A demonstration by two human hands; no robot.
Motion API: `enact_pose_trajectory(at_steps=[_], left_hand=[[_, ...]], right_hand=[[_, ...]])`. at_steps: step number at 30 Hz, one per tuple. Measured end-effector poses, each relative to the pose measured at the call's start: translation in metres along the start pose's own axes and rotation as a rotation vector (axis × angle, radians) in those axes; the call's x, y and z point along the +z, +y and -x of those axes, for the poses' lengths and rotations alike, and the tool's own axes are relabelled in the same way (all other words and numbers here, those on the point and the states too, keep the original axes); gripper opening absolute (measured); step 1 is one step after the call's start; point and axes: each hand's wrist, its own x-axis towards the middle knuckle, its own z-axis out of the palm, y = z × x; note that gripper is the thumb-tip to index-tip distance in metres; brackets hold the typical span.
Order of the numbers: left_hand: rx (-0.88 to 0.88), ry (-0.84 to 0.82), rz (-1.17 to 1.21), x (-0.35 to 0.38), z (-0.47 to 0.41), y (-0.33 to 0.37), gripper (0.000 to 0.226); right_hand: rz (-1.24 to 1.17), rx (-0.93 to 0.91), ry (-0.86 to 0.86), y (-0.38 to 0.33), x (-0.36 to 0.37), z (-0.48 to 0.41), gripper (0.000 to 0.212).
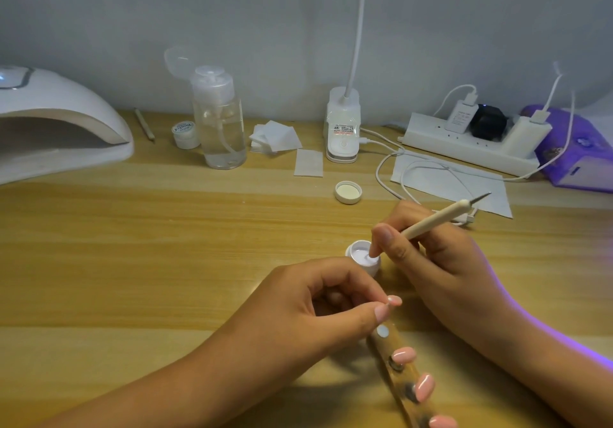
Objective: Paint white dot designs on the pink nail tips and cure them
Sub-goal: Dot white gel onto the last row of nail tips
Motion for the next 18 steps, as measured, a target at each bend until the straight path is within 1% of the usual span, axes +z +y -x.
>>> enact_pose_trajectory(at_steps=[3, 6, 9, 11, 13, 14, 16, 18], left_hand=[[0.001, -0.01, 0.014, -0.001, -0.001, -0.001, 0.005], [0.009, -0.012, 0.021, -0.001, -0.001, -0.001, 0.005], [0.009, -0.009, 0.021, -0.001, 0.0, -0.001, 0.005], [0.01, 0.002, 0.014, -0.001, 0.0, -0.001, 0.006], [0.003, 0.015, 0.012, -0.001, 0.0, -0.002, 0.007], [-0.001, 0.02, 0.017, -0.001, 0.0, -0.002, 0.008], [-0.008, 0.028, 0.032, -0.001, -0.001, -0.002, 0.009], [-0.008, 0.034, 0.04, -0.001, -0.002, -0.002, 0.009]], right_hand=[[-0.015, 0.013, -0.014, 0.0, 0.001, 0.0, 0.026], [-0.017, 0.011, -0.009, -0.001, 0.0, 0.0, 0.026], [-0.058, -0.011, 0.048, -0.005, 0.0, 0.001, 0.021], [-0.202, -0.007, 0.168, -0.008, -0.001, 0.003, 0.016], [-0.407, 0.043, 0.288, -0.011, -0.005, 0.005, 0.01], [-0.477, 0.078, 0.318, -0.012, -0.007, 0.006, 0.01], [-0.569, 0.162, 0.309, -0.012, -0.01, 0.008, 0.018], [-0.68, 0.23, 0.26, -0.012, -0.011, 0.009, 0.023]])
